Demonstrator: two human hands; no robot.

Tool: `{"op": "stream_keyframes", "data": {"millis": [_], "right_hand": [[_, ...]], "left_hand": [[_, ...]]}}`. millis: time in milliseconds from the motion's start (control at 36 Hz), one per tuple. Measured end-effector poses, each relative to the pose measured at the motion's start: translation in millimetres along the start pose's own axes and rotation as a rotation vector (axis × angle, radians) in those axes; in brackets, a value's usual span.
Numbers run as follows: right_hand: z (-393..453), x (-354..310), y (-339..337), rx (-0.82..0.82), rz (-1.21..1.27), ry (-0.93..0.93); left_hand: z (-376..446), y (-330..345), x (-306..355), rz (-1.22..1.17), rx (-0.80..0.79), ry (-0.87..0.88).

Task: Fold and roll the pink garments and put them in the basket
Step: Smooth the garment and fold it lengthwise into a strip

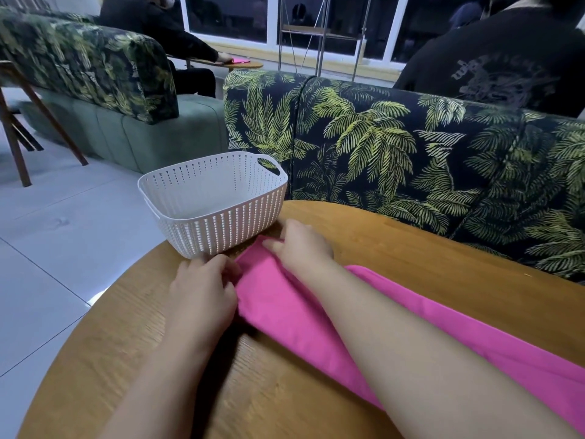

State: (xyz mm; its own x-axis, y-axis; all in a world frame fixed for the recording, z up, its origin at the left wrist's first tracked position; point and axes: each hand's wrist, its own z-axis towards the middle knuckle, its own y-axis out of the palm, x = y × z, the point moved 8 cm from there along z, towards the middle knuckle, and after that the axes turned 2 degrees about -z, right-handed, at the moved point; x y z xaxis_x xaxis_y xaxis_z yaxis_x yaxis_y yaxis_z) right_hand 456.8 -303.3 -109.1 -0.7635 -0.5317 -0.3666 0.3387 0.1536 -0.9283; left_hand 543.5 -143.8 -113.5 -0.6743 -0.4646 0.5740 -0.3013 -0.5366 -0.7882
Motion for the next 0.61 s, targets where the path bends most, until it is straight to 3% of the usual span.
{"op": "stream_keyframes", "data": {"millis": [250, 389, 472, 611], "right_hand": [[-51, 73, -45, -0.101, 0.142, -0.052], [-88, 117, -79, 0.103, 0.147, -0.121], [-112, 144, -85, 0.110, 0.149, -0.091], [-144, 184, -84, -0.032, 0.153, 0.034]], "left_hand": [[-1, 3, 3, -0.035, -0.054, 0.020], [1, 5, 0, -0.027, -0.075, 0.016], [0, 3, 6, 0.037, -0.075, 0.045], [-1, 6, 26, -0.023, -0.103, 0.276]]}}
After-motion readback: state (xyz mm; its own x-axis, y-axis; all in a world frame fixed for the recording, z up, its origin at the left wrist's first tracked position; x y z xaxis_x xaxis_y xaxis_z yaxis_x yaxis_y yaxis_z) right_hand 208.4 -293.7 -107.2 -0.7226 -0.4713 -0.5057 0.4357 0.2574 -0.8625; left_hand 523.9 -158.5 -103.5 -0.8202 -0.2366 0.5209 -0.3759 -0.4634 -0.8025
